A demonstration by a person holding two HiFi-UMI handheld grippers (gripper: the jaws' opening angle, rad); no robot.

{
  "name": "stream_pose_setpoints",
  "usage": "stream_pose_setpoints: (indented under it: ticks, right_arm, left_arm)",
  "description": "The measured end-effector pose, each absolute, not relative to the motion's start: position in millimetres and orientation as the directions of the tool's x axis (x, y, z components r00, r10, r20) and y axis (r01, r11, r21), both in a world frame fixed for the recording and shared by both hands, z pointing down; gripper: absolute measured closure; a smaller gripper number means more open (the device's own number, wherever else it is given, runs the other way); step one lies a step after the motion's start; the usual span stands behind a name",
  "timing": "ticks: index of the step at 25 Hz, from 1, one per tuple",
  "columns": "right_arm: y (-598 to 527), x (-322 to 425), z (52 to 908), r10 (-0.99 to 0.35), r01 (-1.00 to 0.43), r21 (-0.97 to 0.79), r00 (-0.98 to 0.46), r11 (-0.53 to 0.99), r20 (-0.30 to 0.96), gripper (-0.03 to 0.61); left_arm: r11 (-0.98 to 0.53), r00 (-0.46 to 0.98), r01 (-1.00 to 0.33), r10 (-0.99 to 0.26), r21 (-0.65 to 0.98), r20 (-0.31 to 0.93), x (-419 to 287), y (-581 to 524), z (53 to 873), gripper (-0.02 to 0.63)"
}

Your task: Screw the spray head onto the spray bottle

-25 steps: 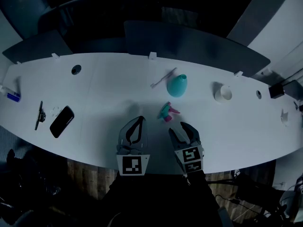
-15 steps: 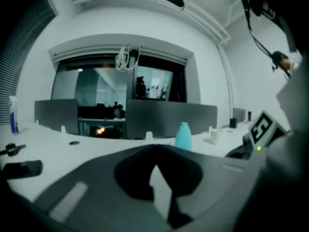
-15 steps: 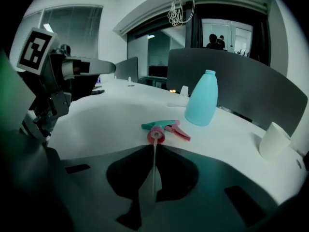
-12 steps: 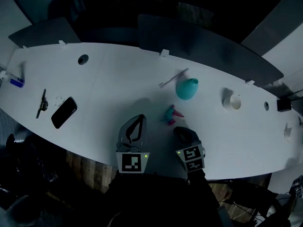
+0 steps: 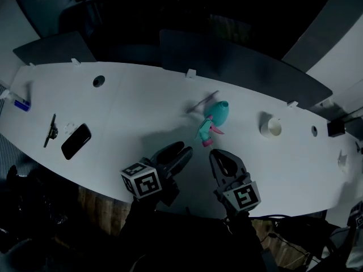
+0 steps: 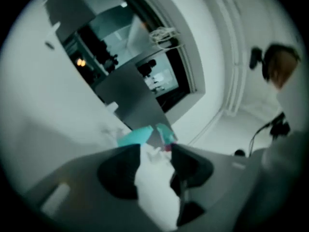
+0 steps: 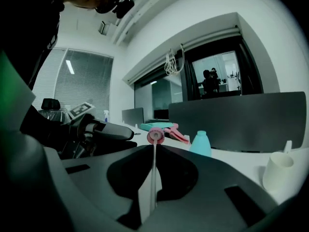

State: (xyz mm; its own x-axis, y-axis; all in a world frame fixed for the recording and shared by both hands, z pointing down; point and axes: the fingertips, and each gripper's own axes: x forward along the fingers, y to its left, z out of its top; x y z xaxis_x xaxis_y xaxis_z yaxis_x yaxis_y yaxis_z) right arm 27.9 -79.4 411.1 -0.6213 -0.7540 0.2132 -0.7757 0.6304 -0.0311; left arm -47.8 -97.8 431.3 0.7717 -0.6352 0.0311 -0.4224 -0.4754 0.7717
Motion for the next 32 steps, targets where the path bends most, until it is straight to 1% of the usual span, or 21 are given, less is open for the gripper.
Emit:
stream_pose_setpoints:
  ticks: [2,4,5,7,10,16,21,22,24,25,29,32]
  right_arm:
    - [-76.8,25.5,398.4,-0.749,-0.763,-0.031,-0.641,0.646,0.167,0.555]
    - [-72.8,22.9,391.5,-0.734,-0.744,-0.035,-0.665,0.667,0.137,0.555]
    - [-70.6,21.2,390.4,-0.726,-0.735,-0.038,-0.676,0.677,0.130,0.555]
    - [-66.5,17.2,390.6,-0.711,-0.720,-0.043,-0.692,0.693,0.126,0.555]
    - [-60.3,10.4,392.0,-0.688,-0.697,-0.051,-0.716,0.716,0.124,0.555]
    - [-48.7,-4.7,393.0,-0.636,-0.646,-0.050,-0.761,0.762,0.131,0.555]
    - [-47.3,-8.0,394.2,-0.625,-0.636,-0.056,-0.769,0.770,0.132,0.555]
    - [-47.6,-8.3,395.2,-0.624,-0.635,-0.056,-0.769,0.770,0.136,0.555]
    - [-48.1,-8.9,397.5,-0.621,-0.633,-0.057,-0.771,0.772,0.142,0.555]
    - [-48.0,-9.0,397.7,-0.619,-0.631,-0.061,-0.773,0.774,0.140,0.555]
    - [-48.5,-9.6,396.5,-0.614,-0.625,-0.068,-0.778,0.778,0.131,0.555]
    - [-51.3,-10.0,397.5,-0.618,-0.629,-0.083,-0.776,0.773,0.127,0.554]
  left_arm:
    - [-0.437,0.820,-0.186,-0.563,0.880,-0.106,-37.1,-95.2,420.5,0.367]
    - [-0.417,0.819,0.000,-0.521,0.909,-0.239,-30.3,-93.8,405.3,0.326]
    - [-0.415,0.812,0.063,-0.508,0.908,-0.288,-27.7,-93.2,398.9,0.322]
    - [-0.418,0.806,0.121,-0.488,0.900,-0.336,-23.3,-91.2,392.0,0.322]
    - [-0.423,0.810,0.138,-0.472,0.895,-0.348,-18.1,-87.9,390.0,0.322]
    - [-0.404,0.783,0.162,-0.503,0.900,-0.366,-20.7,-90.0,389.8,0.322]
    - [-0.396,0.762,0.175,-0.525,0.902,-0.378,-25.2,-91.6,391.0,0.324]
    - [-0.399,0.765,0.173,-0.521,0.900,-0.378,-25.2,-90.7,391.2,0.333]
    - [-0.408,0.771,0.169,-0.512,0.897,-0.378,-25.0,-89.0,390.7,0.446]
    - [-0.411,0.774,0.171,-0.506,0.895,-0.380,-24.8,-88.3,389.4,0.463]
    - [-0.417,0.790,0.150,-0.495,0.896,-0.362,-24.7,-88.2,387.2,0.466]
    - [-0.405,0.783,0.106,-0.530,0.908,-0.327,-30.6,-93.1,390.4,0.468]
